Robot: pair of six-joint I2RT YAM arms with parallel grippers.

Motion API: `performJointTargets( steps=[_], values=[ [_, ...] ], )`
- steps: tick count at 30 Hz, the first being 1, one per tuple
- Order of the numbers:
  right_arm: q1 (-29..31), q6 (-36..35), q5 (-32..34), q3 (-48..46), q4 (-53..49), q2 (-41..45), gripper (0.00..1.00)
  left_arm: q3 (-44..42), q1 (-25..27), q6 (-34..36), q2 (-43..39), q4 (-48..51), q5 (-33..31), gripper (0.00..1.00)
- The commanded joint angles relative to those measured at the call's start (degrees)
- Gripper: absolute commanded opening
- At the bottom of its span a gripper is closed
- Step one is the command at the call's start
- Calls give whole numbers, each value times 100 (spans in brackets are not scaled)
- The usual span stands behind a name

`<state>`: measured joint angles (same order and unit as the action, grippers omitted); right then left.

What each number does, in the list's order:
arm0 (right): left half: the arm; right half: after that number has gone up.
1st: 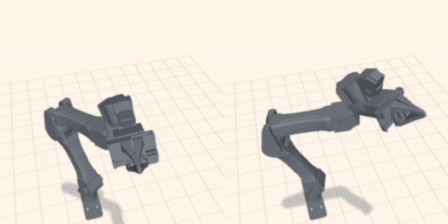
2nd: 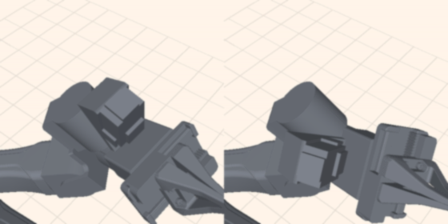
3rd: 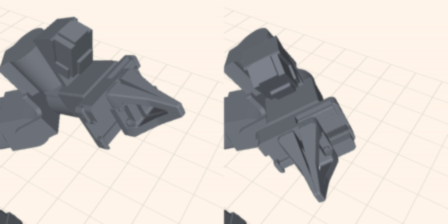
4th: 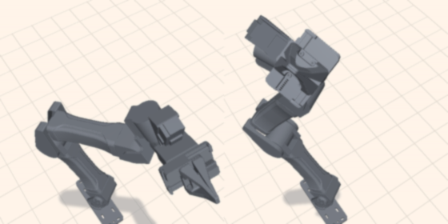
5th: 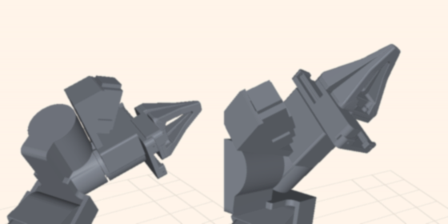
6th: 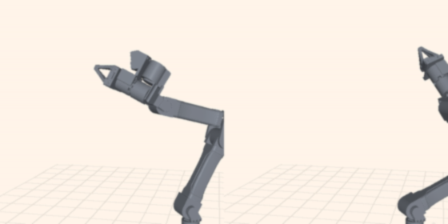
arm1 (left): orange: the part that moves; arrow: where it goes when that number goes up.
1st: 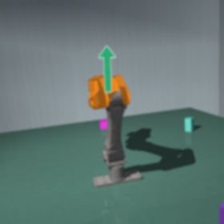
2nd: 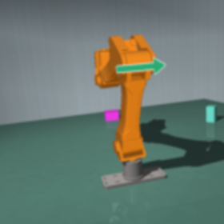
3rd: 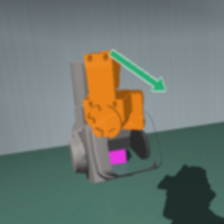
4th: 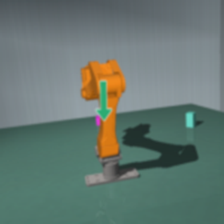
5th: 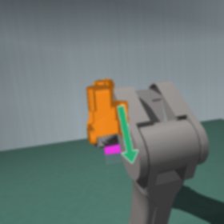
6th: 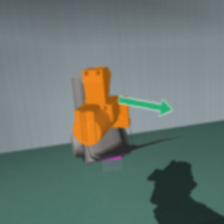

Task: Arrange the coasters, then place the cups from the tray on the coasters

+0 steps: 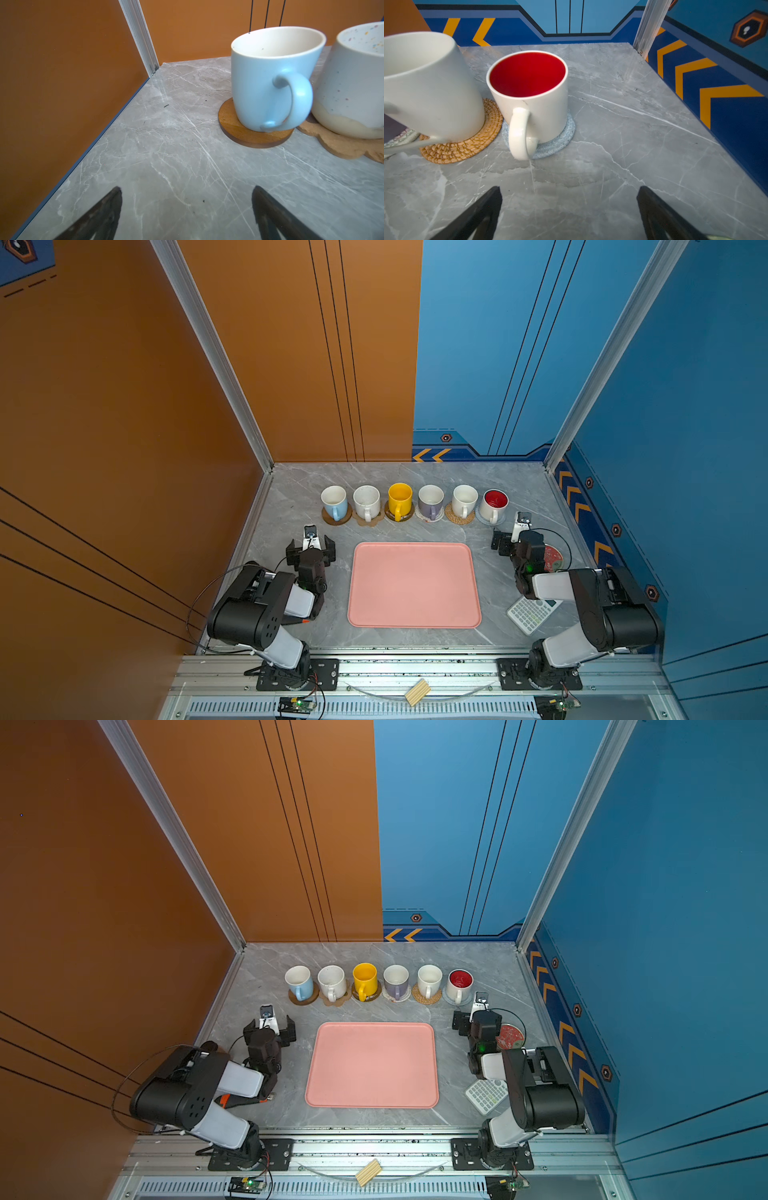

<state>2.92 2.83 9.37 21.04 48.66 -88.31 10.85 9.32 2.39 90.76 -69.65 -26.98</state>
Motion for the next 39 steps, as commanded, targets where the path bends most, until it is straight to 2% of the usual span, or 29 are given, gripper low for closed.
performJointTargets(
  steps=[1,5,9,16,39],
  values=[
    [-94,77,-70,37,331,-14,100,46,-63,202,313,-990,317,98],
    [-90,77,-51,36,325,-19,100,189,-81,132,138,-487,270,98],
    [-81,76,-41,39,349,-28,100,696,-99,93,15,633,217,98],
    [-81,76,-36,33,353,-28,100,940,-383,-178,-46,1238,510,98],
    [-81,77,-33,37,337,-28,100,942,-401,-198,-65,1260,541,98]
  ],
)
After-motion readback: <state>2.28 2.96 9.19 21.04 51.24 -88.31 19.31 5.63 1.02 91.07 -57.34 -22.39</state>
